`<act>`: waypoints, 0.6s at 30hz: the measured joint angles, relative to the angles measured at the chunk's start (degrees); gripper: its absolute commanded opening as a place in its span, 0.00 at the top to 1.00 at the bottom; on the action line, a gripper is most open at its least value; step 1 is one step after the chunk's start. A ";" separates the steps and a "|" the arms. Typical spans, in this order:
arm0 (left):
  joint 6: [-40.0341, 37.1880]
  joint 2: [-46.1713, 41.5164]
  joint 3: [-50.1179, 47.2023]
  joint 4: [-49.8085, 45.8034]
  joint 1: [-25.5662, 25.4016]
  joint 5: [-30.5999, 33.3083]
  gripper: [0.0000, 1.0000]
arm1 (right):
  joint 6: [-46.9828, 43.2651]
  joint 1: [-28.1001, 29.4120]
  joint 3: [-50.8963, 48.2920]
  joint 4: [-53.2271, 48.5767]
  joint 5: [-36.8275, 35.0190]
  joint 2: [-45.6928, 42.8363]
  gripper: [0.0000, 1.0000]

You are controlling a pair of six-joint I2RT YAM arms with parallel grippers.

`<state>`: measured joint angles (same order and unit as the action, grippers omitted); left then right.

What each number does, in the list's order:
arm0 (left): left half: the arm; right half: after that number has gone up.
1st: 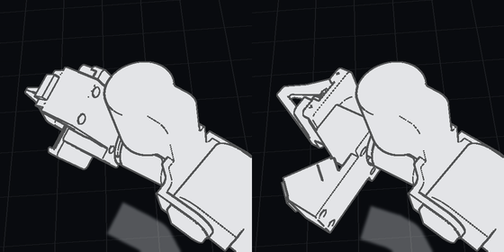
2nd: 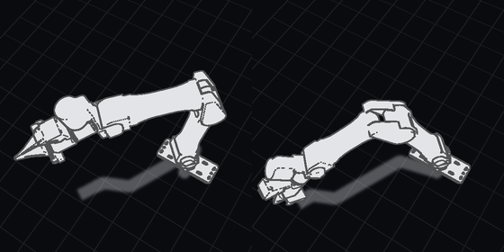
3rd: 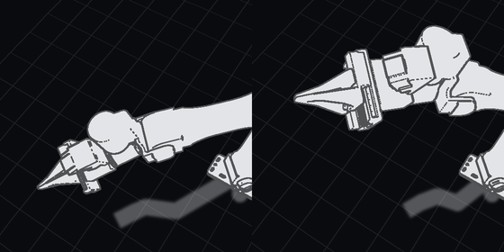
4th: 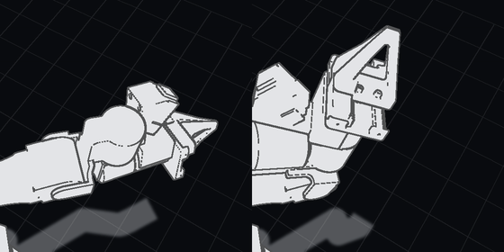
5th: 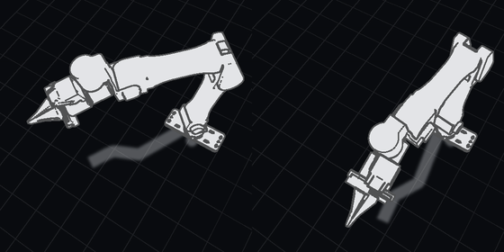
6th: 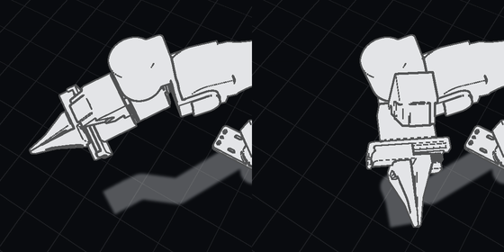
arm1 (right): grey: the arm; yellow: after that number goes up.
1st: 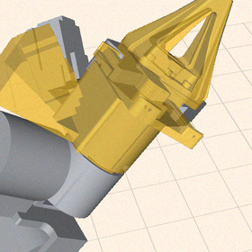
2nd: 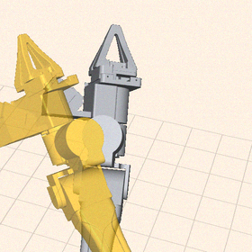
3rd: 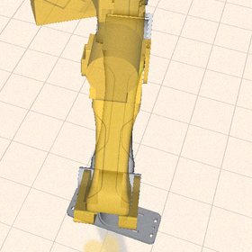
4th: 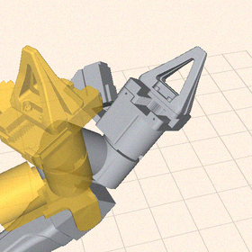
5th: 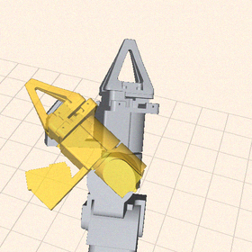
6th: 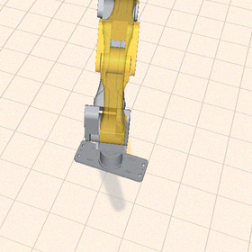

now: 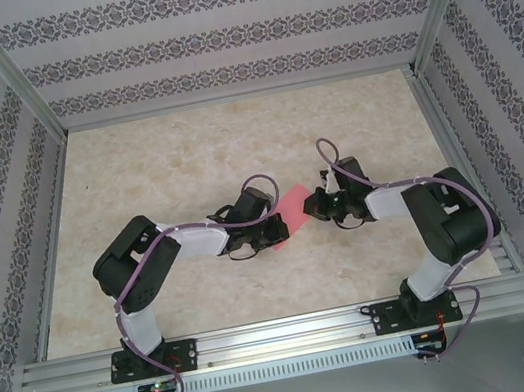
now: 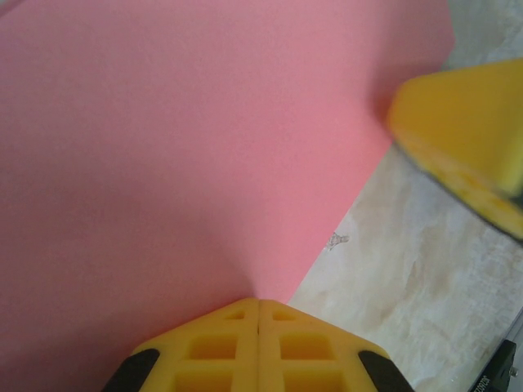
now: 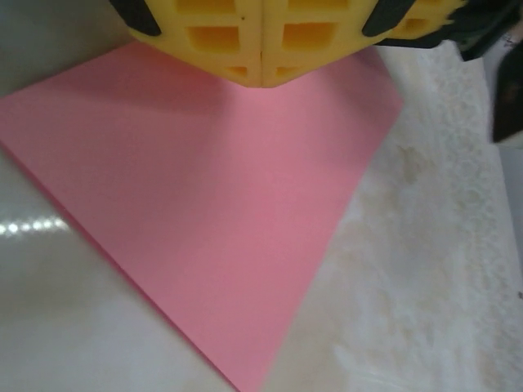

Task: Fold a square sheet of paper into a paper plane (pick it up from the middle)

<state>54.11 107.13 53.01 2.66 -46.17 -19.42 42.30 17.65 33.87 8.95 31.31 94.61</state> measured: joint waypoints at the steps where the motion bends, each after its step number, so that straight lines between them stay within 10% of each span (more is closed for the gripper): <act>1: -0.28 0.00 0.11 -0.22 0.00 0.00 1.00 | 0.09 0.00 0.04 -0.07 0.17 0.94 1.00; 18: -12.76 3.08 9.81 -1.84 0.81 -3.76 0.97 | -4.39 -0.07 7.61 -7.87 0.66 5.01 1.00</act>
<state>41.34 110.21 62.83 0.82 -45.36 -23.18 37.91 17.58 41.47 1.08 31.97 99.61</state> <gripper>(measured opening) 0.058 0.050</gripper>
